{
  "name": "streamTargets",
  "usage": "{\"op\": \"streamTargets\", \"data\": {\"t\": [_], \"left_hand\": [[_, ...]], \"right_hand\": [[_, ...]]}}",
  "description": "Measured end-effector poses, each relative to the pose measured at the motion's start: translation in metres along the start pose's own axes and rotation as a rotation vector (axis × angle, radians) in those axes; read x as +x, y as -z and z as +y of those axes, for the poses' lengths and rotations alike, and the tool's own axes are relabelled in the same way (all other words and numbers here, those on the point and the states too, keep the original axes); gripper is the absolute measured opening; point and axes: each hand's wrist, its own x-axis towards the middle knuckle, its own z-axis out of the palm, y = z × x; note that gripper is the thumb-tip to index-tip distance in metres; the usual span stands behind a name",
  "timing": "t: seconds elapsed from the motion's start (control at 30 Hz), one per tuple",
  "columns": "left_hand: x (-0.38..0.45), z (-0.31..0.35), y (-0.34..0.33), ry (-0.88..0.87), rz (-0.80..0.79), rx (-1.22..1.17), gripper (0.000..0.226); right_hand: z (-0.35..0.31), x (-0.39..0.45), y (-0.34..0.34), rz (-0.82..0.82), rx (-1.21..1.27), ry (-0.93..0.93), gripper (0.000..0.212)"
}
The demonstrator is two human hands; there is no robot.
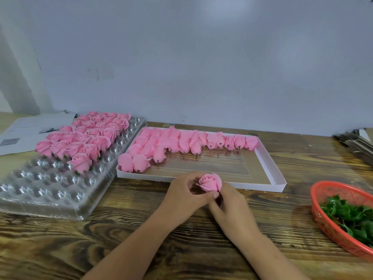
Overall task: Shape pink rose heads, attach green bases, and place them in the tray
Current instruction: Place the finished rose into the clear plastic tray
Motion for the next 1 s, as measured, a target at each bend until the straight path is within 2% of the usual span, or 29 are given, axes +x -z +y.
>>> {"op": "streamTargets", "data": {"t": [0.2,0.53,0.67,0.87,1.0], "left_hand": [[0.001,-0.001,0.002,0.015,-0.028,-0.003,0.036],[0.002,0.007,0.016,0.042,0.006,0.090,0.034],[0.010,0.031,0.050,0.050,0.162,0.061,0.036],[0.025,0.046,0.136,0.158,0.424,0.127,0.046],[0.031,0.033,0.193,0.297,0.475,0.316,0.044]], "right_hand": [[-0.002,-0.001,0.000,-0.009,0.041,0.036,0.035],[0.000,0.002,-0.002,-0.027,0.116,0.040,0.040],[0.004,0.002,-0.003,-0.047,0.115,0.003,0.059],[0.003,0.002,-0.002,-0.063,0.108,-0.030,0.052],[0.001,0.003,-0.002,-0.063,0.108,-0.050,0.049]]}}
